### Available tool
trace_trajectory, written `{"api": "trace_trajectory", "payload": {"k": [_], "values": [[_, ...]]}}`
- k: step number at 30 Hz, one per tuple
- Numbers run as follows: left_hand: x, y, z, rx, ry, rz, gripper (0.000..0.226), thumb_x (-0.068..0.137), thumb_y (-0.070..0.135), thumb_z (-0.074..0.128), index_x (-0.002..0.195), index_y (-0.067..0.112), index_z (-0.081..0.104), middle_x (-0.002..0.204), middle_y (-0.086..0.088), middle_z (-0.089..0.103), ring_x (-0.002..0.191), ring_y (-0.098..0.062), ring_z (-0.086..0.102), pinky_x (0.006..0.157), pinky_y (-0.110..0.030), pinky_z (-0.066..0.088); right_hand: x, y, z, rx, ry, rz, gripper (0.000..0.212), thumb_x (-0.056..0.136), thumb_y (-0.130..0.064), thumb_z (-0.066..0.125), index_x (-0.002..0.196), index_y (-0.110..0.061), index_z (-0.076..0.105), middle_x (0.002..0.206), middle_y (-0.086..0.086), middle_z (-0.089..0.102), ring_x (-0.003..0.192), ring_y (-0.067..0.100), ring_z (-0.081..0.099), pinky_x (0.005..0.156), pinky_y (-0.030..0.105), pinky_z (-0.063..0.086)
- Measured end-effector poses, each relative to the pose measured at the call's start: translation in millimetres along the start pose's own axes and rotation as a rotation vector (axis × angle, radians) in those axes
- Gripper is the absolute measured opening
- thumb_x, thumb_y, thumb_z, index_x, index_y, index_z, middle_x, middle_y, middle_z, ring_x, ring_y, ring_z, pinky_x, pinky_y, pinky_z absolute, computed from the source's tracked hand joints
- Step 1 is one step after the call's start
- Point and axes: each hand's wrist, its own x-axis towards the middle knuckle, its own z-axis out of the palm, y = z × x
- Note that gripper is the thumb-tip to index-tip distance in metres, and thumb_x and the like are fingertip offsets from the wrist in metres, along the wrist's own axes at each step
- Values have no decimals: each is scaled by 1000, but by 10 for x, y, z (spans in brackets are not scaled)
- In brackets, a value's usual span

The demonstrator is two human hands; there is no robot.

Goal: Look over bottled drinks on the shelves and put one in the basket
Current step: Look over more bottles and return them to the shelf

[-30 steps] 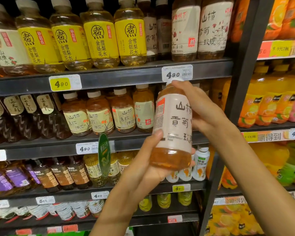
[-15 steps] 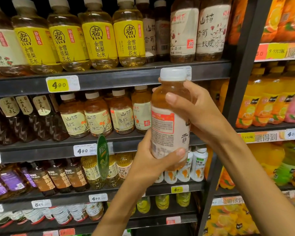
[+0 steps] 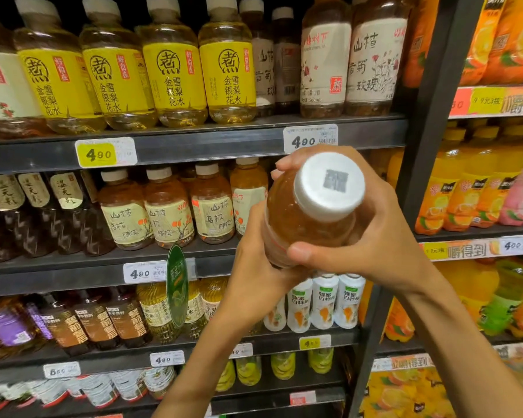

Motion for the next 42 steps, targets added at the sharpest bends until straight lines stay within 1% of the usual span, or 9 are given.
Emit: {"api": "trace_trajectory", "payload": {"k": [6,9,14,18,23,28,32,36,42], "values": [[-48,24,-46,-37,-4,13,74,66,13,86,131,7,52,118,4,67,110,-8,63,84,-17,53,27,-14,-76,72,-78,25,70,68,-26,82,127,-12,48,127,7,58,121,21,55,98,30,45],[-142,12,-74,-39,-69,-30,70,55,29,88,119,27,59,109,16,70,101,-3,66,77,-12,51,102,32,-114,203,-122,125,73,72,-49,76,129,-15,47,127,3,58,120,23,57,96,35,49],[-237,-13,-55,-154,-211,-158,57,50,36,84,95,60,60,103,24,71,97,1,68,75,-12,52,188,154,-105,409,-162,310,73,71,-54,74,127,-14,52,120,5,65,114,28,61,94,41,49],[-257,-39,11,-361,-123,-151,81,65,27,78,136,36,41,128,7,63,118,-13,60,87,-22,53,194,200,-72,344,61,328,57,78,-45,72,122,-11,58,116,11,67,105,24,65,89,35,53],[-217,28,154,-319,88,-113,42,86,41,61,125,36,46,120,15,66,114,-5,61,86,-14,49,257,204,-14,330,325,328,44,80,-37,64,116,-12,59,100,1,70,92,12,67,78,24,52],[-277,-31,119,-306,55,-152,44,96,52,42,132,28,47,123,17,64,118,-2,58,96,-17,47,294,208,-125,389,205,334,55,87,-35,58,134,-7,48,117,11,66,108,23,64,90,32,52],[-341,-91,111,-456,-37,-361,92,67,82,56,141,29,43,138,0,56,130,-26,50,111,-50,33,232,264,-104,451,122,366,72,66,-43,80,124,-10,53,125,26,60,113,43,60,98,54,48],[-257,-94,120,-288,71,-201,71,83,72,43,141,32,42,137,8,56,130,-10,49,107,-35,42,216,236,-12,207,229,283,42,77,-31,70,115,-16,58,103,2,71,99,19,68,82,29,55],[-122,-112,129,-108,140,-68,67,62,28,86,117,35,48,104,16,67,97,-1,66,75,-14,52,183,191,100,69,169,149,56,74,-18,79,119,-26,48,105,-13,63,99,1,64,80,14,50]]}}
